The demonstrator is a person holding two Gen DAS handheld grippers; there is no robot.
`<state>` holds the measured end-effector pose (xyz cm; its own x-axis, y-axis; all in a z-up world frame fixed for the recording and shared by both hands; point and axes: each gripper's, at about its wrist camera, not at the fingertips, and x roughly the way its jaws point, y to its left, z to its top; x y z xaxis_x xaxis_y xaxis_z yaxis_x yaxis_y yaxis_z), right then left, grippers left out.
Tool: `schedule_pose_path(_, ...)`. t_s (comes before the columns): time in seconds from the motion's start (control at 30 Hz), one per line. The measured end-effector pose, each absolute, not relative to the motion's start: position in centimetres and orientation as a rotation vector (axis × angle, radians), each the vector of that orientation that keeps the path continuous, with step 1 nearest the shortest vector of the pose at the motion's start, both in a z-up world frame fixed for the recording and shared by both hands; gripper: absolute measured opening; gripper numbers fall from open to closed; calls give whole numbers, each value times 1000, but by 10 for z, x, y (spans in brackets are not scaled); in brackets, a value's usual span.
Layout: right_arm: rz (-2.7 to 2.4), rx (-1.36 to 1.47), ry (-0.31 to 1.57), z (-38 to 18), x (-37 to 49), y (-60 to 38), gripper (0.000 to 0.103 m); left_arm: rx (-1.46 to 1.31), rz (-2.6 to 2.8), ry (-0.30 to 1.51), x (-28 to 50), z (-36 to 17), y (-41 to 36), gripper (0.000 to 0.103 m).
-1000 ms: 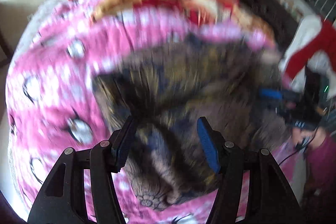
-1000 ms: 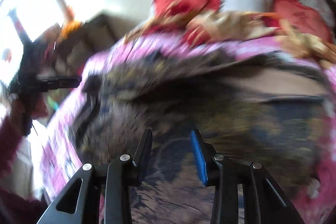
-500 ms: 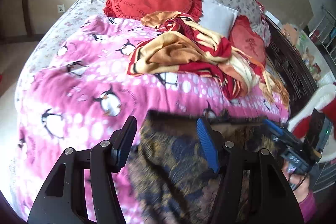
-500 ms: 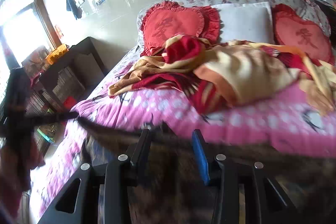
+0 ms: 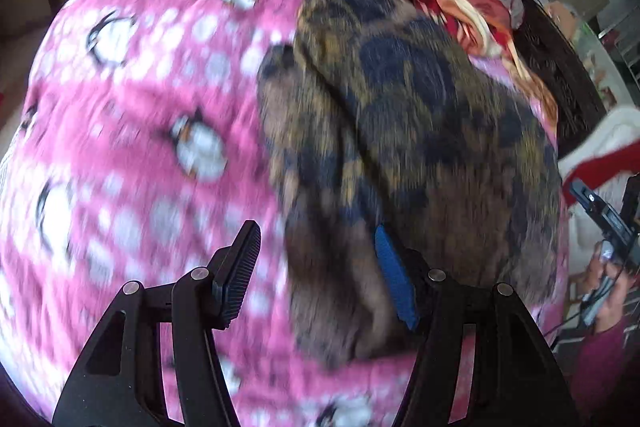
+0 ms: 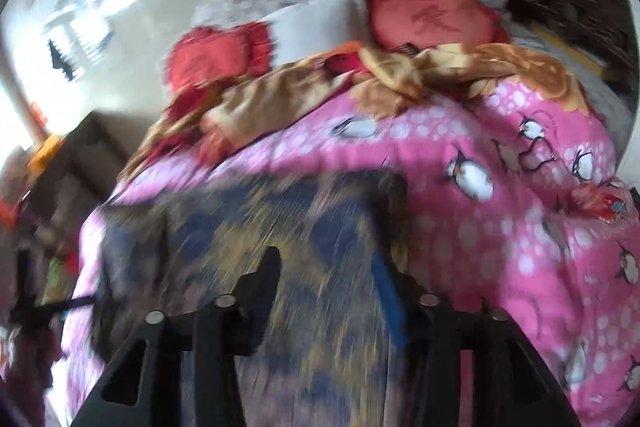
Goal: Fold small clothes
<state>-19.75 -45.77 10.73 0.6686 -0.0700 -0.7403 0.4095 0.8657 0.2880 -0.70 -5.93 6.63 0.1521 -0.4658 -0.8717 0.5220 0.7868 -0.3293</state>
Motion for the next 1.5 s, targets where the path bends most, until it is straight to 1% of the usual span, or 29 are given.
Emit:
schedule_pose_path(0.03,-249,448,843,108,-212,-449,58,71,-712,1216,-15,66,-54,60)
schedule_pose_path(0.13,-238,403,923,93,-252,-426,58,91,-737,1221,-34,59,-42,60)
schedule_pose_path(0.23,-254,419,980,69,-275,-412,58,45,-742,1246,-43,52,-34,60)
schedule_pose_path(0.3,-262,464,995,52,-286,-409,54,-8,-735,1262,-46,49,-28,60)
schedule_pose_path(0.33,-276,505,1000,42,-293,-411,43,-26,-734,1273,-46,48,-26,60)
schedule_pose_path(0.37,-279,542,1008,34,-296,-412,25,-34,-738,1279,-48,48,-25,60)
schedule_pose_path(0.43,-281,556,982,31,-305,-413,7,-18,-754,1270,-53,52,-26,60)
schedule_pose_path(0.6,-281,443,900,73,-324,-412,5,4,-811,1235,-58,59,-32,60)
schedule_pose_path(0.73,-318,443,959,54,-319,-416,5,0,-855,1283,-60,41,-47,60)
schedule_pose_path(0.83,-322,479,957,48,-320,-416,5,-12,-876,1264,-61,38,-47,59)
schedule_pose_path(0.87,-319,489,954,49,-320,-417,5,-24,-893,1257,-60,39,-46,58)
schedule_pose_path(0.9,-314,504,948,49,-322,-419,5,-30,-904,1252,-60,41,-48,48)
schedule_pose_path(0.93,-310,514,948,49,-321,-419,5,-18,-921,1243,-60,44,-49,34)
schedule_pose_path(0.97,-309,517,952,49,-321,-421,5,10,-931,1232,-60,45,-52,25)
schedule_pose_path(1.03,-318,498,964,47,-318,-419,5,96,-961,1220,-63,48,-59,18)
schedule_pose_path(1.2,-334,442,944,67,-318,-417,5,191,-1047,1173,-70,71,-49,16)
schedule_pose_path(1.3,-338,427,932,79,-322,-420,5,236,-1068,1159,-76,76,-41,16)
schedule_pose_path(1.37,-353,429,961,70,-321,-423,5,235,-1078,1201,-78,64,-39,16)
schedule_pose_path(1.43,-377,420,1010,54,-319,-423,5,253,-1044,1264,-80,42,-36,16)
schedule_pose_path(1.5,-379,429,1029,45,-320,-423,5,252,-1021,1288,-82,30,-25,15)
